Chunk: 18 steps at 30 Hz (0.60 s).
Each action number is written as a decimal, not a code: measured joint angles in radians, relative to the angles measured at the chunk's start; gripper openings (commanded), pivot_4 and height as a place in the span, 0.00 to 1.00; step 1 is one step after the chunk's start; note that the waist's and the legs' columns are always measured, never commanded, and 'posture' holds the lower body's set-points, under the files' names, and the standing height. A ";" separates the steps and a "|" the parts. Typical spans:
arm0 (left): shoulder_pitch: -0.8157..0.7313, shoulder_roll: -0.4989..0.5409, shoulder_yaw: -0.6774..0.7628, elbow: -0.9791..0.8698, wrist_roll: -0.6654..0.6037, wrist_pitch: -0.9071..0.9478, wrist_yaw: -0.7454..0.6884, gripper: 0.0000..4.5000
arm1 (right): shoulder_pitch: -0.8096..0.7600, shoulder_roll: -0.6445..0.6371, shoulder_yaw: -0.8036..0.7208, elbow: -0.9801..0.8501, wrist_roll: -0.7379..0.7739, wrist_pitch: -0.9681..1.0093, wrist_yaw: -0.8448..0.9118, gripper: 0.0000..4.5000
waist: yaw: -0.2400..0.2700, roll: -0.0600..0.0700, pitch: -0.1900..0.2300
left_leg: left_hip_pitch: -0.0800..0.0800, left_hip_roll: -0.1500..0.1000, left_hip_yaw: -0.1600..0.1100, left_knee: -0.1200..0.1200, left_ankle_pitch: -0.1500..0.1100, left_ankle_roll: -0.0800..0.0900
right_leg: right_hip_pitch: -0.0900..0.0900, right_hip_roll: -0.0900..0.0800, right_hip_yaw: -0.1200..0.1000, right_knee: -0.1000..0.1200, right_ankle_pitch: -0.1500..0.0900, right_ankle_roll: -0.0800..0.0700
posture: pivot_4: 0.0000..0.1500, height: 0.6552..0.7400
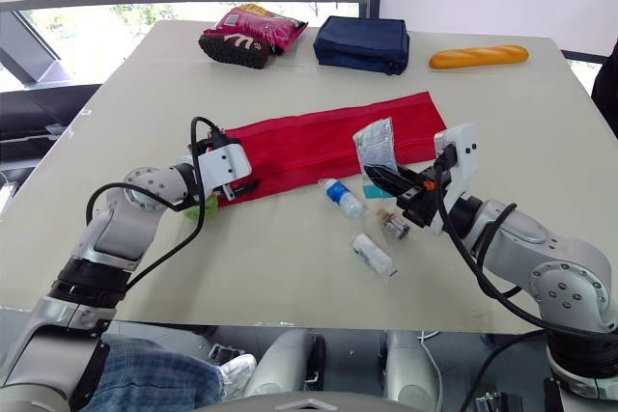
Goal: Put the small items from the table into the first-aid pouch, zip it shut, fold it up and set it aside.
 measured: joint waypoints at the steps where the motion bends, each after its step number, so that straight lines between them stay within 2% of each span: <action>1: -0.018 0.004 -0.013 0.007 0.009 0.010 -0.016 0.99 | 0.000 0.001 0.000 0.000 -0.003 0.000 0.000 0.02 | 0.000 0.000 0.000 | 0.000 0.000 0.000 0.000 0.000 0.000 | 0.000 0.000 0.000 0.000 0.000 0.000 | 1.00 0.72; 7: -0.093 0.026 -0.087 0.038 0.085 0.010 -0.064 0.99 | 0.002 0.012 0.000 0.000 -0.022 -0.006 -0.001 0.02 | -0.001 0.001 -0.001 | 0.004 0.000 0.002 0.000 0.000 0.000 | 0.002 0.002 0.003 0.001 0.000 0.000 | 1.00 0.72; 10: -0.078 0.028 -0.106 0.015 0.132 -0.002 -0.056 0.84 | 0.014 0.012 0.000 -0.001 -0.026 -0.008 -0.001 0.02 | -0.001 0.001 -0.001 | 0.006 0.001 0.004 -0.001 0.000 0.000 | 0.003 0.003 0.005 0.001 0.000 0.000 | 1.00 0.72; 11: -0.072 0.028 -0.108 0.009 0.137 -0.002 -0.054 0.75 | 0.016 0.012 -0.001 -0.001 -0.027 -0.009 -0.002 0.02 | -0.001 0.001 -0.001 | 0.007 0.001 0.005 -0.001 0.000 0.000 | 0.003 0.003 0.006 0.001 -0.001 0.001 | 1.00 0.72; 12: -0.067 0.028 -0.111 0.004 0.141 -0.001 -0.054 0.62 | 0.016 0.012 -0.001 -0.001 -0.027 -0.010 -0.002 0.02 | -0.001 0.001 -0.001 | 0.007 0.002 0.005 -0.001 0.000 0.000 | 0.003 0.003 0.006 0.002 -0.001 0.001 | 1.00 0.72; 13: -0.056 0.027 -0.114 -0.009 0.148 0.006 -0.054 0.58 | 0.016 0.012 -0.001 -0.002 -0.027 -0.011 -0.002 0.02 | -0.001 0.001 -0.001 | 0.008 0.003 0.006 -0.001 0.000 0.000 | 0.003 0.004 0.007 0.002 -0.002 0.002 | 1.00 0.72; 14: -0.034 0.027 -0.114 -0.031 0.154 0.025 -0.053 0.43 | 0.017 0.012 -0.001 -0.004 -0.027 -0.012 -0.003 0.02 | -0.002 0.001 -0.001 | 0.009 0.004 0.008 -0.001 0.000 0.000 | 0.003 0.004 0.008 0.002 -0.002 0.003 | 1.00 0.72; 15: -0.028 0.025 -0.116 -0.040 0.156 0.033 -0.055 0.38 | 0.017 0.012 -0.001 -0.005 -0.027 -0.013 -0.004 0.02 | -0.002 0.001 -0.001 | 0.009 0.004 0.008 -0.001 0.000 0.000 | 0.003 0.004 0.009 0.002 -0.002 0.003 | 1.00 0.72; 18: -0.003 0.023 -0.121 -0.069 0.167 0.064 -0.055 0.05 | 0.017 0.011 -0.001 -0.006 -0.026 -0.015 -0.003 0.02 | -0.002 0.001 -0.001 | 0.009 0.006 0.009 -0.001 0.000 0.000 | 0.003 0.005 0.010 0.002 -0.002 0.002 | 1.00 0.72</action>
